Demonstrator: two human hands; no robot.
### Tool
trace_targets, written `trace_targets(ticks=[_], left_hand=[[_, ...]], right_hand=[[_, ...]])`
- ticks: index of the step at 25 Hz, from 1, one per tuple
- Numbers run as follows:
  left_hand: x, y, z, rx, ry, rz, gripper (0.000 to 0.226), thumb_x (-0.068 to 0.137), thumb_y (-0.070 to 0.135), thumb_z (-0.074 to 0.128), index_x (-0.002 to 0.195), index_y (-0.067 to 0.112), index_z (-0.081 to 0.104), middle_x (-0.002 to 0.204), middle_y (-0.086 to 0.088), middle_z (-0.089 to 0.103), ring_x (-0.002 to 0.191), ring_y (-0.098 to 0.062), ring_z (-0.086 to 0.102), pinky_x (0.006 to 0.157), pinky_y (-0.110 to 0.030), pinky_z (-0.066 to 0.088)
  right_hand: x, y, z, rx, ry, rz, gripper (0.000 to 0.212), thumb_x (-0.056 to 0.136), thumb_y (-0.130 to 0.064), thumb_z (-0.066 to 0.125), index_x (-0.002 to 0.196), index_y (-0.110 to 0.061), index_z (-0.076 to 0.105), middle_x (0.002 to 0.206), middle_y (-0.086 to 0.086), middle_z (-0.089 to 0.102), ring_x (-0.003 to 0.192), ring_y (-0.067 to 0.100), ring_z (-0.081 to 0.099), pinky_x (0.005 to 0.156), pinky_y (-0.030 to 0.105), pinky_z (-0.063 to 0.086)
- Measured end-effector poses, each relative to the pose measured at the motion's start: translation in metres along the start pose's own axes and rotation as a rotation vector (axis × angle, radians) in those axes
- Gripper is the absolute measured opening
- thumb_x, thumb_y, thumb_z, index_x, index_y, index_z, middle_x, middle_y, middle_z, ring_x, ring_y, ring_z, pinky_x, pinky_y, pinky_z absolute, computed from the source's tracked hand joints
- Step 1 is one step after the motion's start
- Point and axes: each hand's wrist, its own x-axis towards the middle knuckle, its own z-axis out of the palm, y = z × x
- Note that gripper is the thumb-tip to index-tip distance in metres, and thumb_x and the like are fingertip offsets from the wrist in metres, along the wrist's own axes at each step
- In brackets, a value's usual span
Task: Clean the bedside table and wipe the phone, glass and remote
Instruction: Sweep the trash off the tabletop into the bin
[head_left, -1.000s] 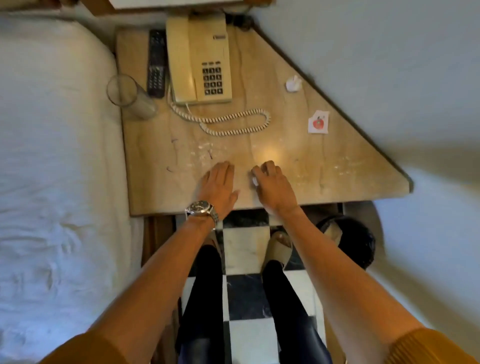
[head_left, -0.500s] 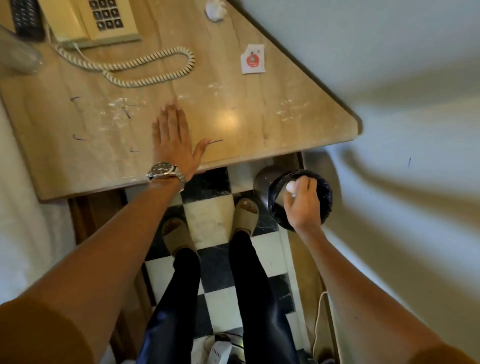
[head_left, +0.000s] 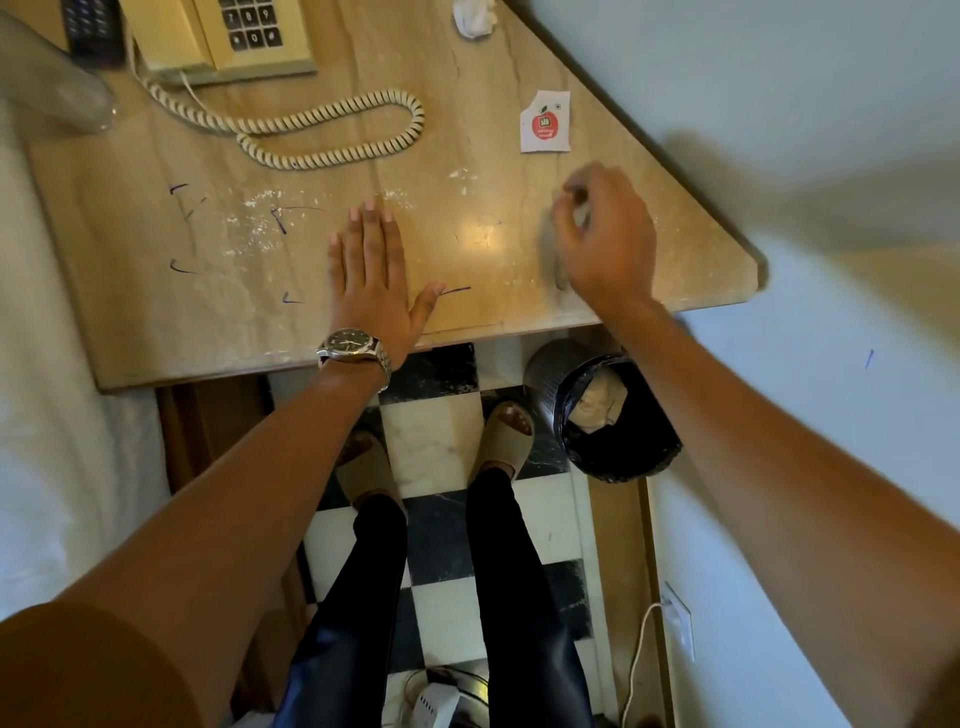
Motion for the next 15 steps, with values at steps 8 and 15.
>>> trace_targets(ticks=[8,15], left_hand=[[0.005,-0.001,0.005,0.006,-0.047,-0.003,0.090,0.101,0.065,0.017,0.159,0.000,-0.003,0.169,-0.022,-0.002,0.156,-0.039,0.000,0.126,-0.054,0.002],[0.007,-0.018,0.004,0.000,-0.034,-0.021,0.091,0.100,0.065,0.016,0.159,-0.002,-0.002,0.168,-0.024,-0.002,0.156,-0.040,0.001,0.126,-0.055,0.003]], right_hand=[[0.105,-0.043,0.021,0.114,-0.142,0.611,0.063,0.094,-0.033,0.070,0.145,-0.012,0.039,0.145,0.006,0.053,0.131,0.024,0.057,0.103,0.031,0.047],[-0.002,-0.007,0.027,0.186,0.146,0.428,0.011,0.101,-0.026,0.057,0.098,-0.018,0.051,0.089,-0.005,0.061,0.075,0.005,0.058,0.062,0.020,0.047]])
